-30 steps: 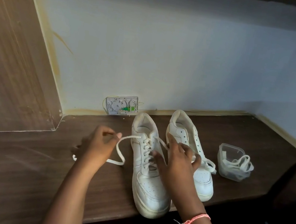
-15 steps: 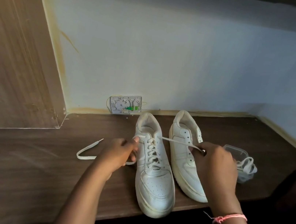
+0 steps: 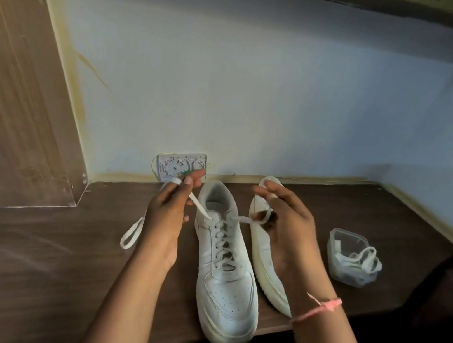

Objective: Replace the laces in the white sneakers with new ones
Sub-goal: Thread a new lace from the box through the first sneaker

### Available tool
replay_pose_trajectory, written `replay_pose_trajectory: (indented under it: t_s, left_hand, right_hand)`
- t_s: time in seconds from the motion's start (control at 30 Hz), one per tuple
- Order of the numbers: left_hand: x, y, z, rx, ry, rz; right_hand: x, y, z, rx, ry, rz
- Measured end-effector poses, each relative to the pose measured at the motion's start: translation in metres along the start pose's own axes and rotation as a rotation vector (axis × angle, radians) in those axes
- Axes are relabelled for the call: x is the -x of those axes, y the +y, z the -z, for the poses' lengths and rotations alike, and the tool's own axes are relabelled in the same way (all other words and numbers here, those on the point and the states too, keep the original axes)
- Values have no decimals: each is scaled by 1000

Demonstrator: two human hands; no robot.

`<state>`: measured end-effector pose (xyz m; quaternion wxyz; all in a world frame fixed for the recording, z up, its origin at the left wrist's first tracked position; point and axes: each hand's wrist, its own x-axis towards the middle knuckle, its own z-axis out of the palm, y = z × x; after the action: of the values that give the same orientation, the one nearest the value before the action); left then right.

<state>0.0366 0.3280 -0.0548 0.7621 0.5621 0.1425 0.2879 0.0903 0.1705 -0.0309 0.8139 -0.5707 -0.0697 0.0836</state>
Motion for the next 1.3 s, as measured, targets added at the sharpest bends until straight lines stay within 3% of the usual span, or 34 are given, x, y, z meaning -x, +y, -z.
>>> replay_pose_trajectory:
  t_s: [0.13,0.17,0.23,0.3,0.47,0.67,0.77,0.87,0.97,1.03,1.1,1.2,1.3]
  left_hand:
    - [-8,9,3,-335,-219,-511]
    - [-10,9,3,-409,-281,-562]
    - [-8,12,1,-388,-372,-483]
    - [-5,11,1,-309,-435,-391]
    - [-9,-5,11,-353,-382,-319]
    - [-14,5,23,-522,-370,-410]
    - [-13,21,39,-610,-215,-407]
    - [-22,30,70,-788,87,-347]
    - [-30,24,98,-1021,217,-227]
    - [-26,25,91,-1063,100,-222]
    - [-13,29,62,-907,-112,-260]
    - [5,30,14,-701,-395,-306]
    - [9,19,-2,-686,-452,-280]
  right_hand:
    - [-13,-24,-32,835,-534,-32]
    - [-14,-29,-42,1004,-641,5]
    - [-15,-35,-55,1163,-740,128]
    - [-12,-40,-57,1139,-733,182]
    - [5,-30,-32,809,-559,202]
    - [21,3,-9,266,-155,85]
    - [20,15,0,-90,-61,-76]
    - [14,18,9,-338,13,-144]
    - [15,20,12,-121,29,-42]
    - [19,22,10,146,26,56]
    - [18,24,6,325,6,140]
    - [18,24,0,401,-41,232]
    - [19,25,0,361,-43,260]
